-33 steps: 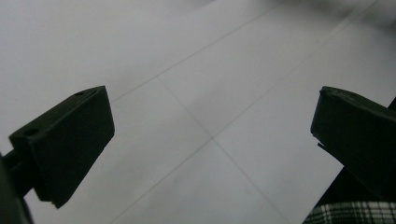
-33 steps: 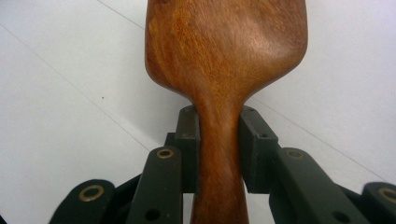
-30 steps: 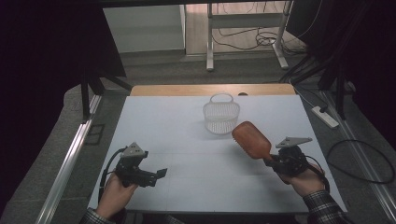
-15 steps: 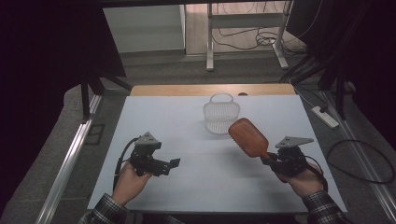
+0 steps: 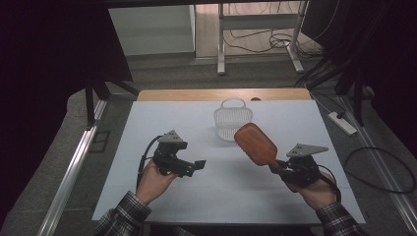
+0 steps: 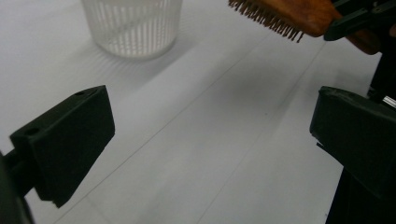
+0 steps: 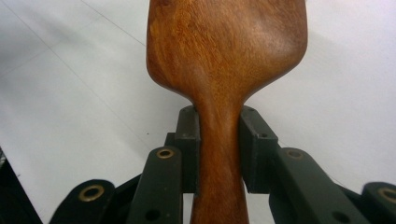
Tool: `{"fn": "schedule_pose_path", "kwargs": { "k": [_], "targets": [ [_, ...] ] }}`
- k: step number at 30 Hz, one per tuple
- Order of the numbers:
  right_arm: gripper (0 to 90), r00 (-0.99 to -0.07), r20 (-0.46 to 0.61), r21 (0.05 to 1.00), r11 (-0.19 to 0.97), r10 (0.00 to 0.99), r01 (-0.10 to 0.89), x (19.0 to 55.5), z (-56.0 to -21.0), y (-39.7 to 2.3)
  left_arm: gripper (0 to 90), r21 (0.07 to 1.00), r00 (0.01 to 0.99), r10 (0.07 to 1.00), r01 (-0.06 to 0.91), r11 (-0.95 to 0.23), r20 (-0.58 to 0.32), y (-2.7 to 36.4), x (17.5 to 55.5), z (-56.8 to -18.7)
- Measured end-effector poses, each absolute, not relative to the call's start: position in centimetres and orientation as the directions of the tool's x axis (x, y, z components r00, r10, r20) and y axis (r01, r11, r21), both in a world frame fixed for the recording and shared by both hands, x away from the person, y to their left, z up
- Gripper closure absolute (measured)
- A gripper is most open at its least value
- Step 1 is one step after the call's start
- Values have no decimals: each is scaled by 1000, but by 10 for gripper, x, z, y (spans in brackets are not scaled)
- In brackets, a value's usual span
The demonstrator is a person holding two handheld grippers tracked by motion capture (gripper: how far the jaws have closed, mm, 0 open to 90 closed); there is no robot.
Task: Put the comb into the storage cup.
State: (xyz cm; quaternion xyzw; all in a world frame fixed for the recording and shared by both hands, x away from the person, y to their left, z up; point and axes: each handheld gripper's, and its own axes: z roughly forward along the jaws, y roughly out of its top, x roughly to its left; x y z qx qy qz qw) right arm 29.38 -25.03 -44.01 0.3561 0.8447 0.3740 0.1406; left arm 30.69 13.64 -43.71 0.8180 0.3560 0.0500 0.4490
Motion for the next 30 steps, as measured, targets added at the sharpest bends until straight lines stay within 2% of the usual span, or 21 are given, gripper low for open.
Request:
{"fn": "schedule_pose_path", "kwargs": {
  "k": [15,30],
  "targets": [
    [721,-729,38,752,461,684,471,290,-440,-235,1,786,776,562,526,-324,-288,113,325,-439],
    [721,-757,33,783,453,653,426,283,-442,-208,1,791,779,531,538,-291,-334,103,323,-448]
  ]
}}
